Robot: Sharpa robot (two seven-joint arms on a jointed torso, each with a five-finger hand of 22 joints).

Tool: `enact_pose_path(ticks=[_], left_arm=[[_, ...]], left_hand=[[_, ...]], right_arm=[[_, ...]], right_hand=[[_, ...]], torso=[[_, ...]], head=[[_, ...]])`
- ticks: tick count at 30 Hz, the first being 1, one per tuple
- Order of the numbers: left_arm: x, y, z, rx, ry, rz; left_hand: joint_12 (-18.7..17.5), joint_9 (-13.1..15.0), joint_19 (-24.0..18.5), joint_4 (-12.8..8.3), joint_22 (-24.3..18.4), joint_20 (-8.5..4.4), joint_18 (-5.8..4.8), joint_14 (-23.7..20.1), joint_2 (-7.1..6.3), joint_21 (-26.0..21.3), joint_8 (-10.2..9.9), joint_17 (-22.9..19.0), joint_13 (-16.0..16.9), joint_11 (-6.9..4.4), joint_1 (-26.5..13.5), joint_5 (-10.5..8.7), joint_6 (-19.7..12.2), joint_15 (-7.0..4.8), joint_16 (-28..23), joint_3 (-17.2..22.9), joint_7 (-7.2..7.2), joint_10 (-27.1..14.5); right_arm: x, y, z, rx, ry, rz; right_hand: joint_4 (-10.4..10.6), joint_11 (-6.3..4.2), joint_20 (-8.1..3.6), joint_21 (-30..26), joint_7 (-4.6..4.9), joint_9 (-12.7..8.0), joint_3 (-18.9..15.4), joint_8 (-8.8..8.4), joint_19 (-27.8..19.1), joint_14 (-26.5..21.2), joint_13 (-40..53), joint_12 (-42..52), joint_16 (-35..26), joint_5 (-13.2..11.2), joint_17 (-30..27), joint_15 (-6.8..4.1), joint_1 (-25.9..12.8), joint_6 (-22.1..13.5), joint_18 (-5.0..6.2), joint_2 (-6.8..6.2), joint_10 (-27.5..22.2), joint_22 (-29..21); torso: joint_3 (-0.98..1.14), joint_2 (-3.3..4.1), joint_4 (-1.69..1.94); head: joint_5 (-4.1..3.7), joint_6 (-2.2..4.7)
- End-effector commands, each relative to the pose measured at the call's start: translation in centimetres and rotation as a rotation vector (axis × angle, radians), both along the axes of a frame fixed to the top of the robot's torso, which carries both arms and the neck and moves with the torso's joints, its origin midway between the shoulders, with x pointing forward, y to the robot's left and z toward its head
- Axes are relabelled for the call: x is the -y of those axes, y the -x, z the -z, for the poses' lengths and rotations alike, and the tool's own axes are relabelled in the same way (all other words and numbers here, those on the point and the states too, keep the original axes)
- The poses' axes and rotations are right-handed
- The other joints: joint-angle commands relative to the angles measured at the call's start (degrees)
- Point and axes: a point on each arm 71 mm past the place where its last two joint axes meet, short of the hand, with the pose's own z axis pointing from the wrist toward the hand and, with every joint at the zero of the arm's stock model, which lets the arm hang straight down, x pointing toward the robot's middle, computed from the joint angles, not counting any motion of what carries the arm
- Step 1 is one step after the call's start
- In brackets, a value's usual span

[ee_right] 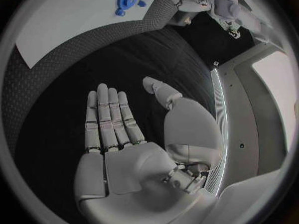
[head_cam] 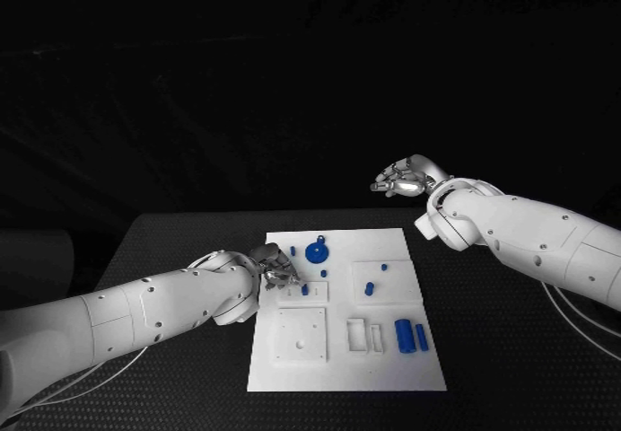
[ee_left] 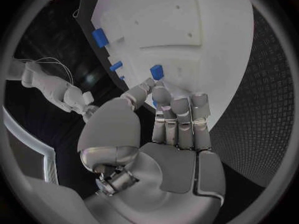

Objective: Assemble the parts on the task board

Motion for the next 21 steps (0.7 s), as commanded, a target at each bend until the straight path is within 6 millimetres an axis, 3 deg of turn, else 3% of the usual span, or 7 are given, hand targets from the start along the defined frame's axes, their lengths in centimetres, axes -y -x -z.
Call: enact_pose_path(ticks=[1, 9, 16, 21], left_arm=[[-0.1, 0.1, -0.2, -0.015, 0.058, -0.018], [-0.8, -0.9, -1.7, -0.035, 0.108, -0.04], [-2.1, -3.4, -4.1, -0.048, 0.076, -0.037], [-3.3, -5.6, -5.7, -0.058, 0.007, -0.04]], left_hand=[[-0.35, -0.09, -0.15, 1.08, 0.39, -6.13, -0.81, -0.33, -0.85, -0.4, -0.19, -0.12, -0.1, 0.62, -2.39, 0.49, -0.55, 0.27, -0.4, -1.42, 0.42, -0.06], [-1.28, -0.61, -0.97, 7.05, 0.05, -6.16, -0.82, -1.3, -3.32, -1.78, -0.73, -0.61, -0.46, 0.81, -8.68, 0.03, -1.47, 0.49, -1.35, -2.38, 0.63, -1.39], [-2.94, -0.65, -2.22, 8.42, -0.24, -5.84, -1.16, -2.52, -1.81, -3.19, -1.0, -1.54, -1.23, 1.32, -8.81, 0.03, -2.73, 1.09, -3.1, -2.22, 1.14, -2.89], [-5.72, -0.92, -3.82, 9.01, -0.85, -5.19, -1.73, -3.84, -0.44, -5.26, -1.73, -2.83, -2.61, 2.22, -9.05, -0.02, -4.84, 2.16, -5.73, -3.0, 2.04, -4.37]], right_arm=[[0.0, 0.0, 0.0, 0.001, -0.002, -0.011], [0.3, 0.0, 0.0, 0.002, 0.002, -0.007], [0.4, 0.0, 0.1, -0.004, -0.002, -0.004], [0.5, 0.0, 0.2, -0.007, -0.002, -0.004]], right_hand=[[0.26, 0.04, -0.02, -0.34, 0.1, -0.07, -0.25, 0.39, -0.38, -0.37, -0.08, 0.21, 0.18, 0.18, -0.1, -0.11, -0.46, -0.21, 0.03, -0.04, -0.17, 0.08], [0.28, 0.05, -0.01, -0.37, 0.11, -0.08, -0.28, 0.38, -0.37, -0.38, -0.13, 0.23, 0.19, 0.18, -0.1, -0.11, -0.5, -0.22, 0.03, -0.06, -0.18, 0.11], [0.28, 0.05, -0.01, -0.39, 0.11, -0.09, -0.28, 0.38, -0.37, -0.38, -0.16, 0.25, 0.2, 0.18, -0.1, -0.11, -0.48, -0.23, 0.04, -0.04, -0.18, 0.13], [0.28, 0.06, -0.01, -0.4, 0.11, -0.09, -0.28, 0.38, -0.36, -0.38, -0.18, 0.26, 0.21, 0.18, -0.1, -0.11, -0.48, -0.23, 0.05, -0.02, -0.18, 0.15]], torso=[[-0.02, 0.0, -0.03], [-0.01, 0.05, 0.0], [-0.01, 0.09, -0.12], [0.06, 0.14, -0.15]], head=[[-0.09, 0.27], [-0.17, 1.3], [-0.01, 2.52], [0.28, 3.28]])
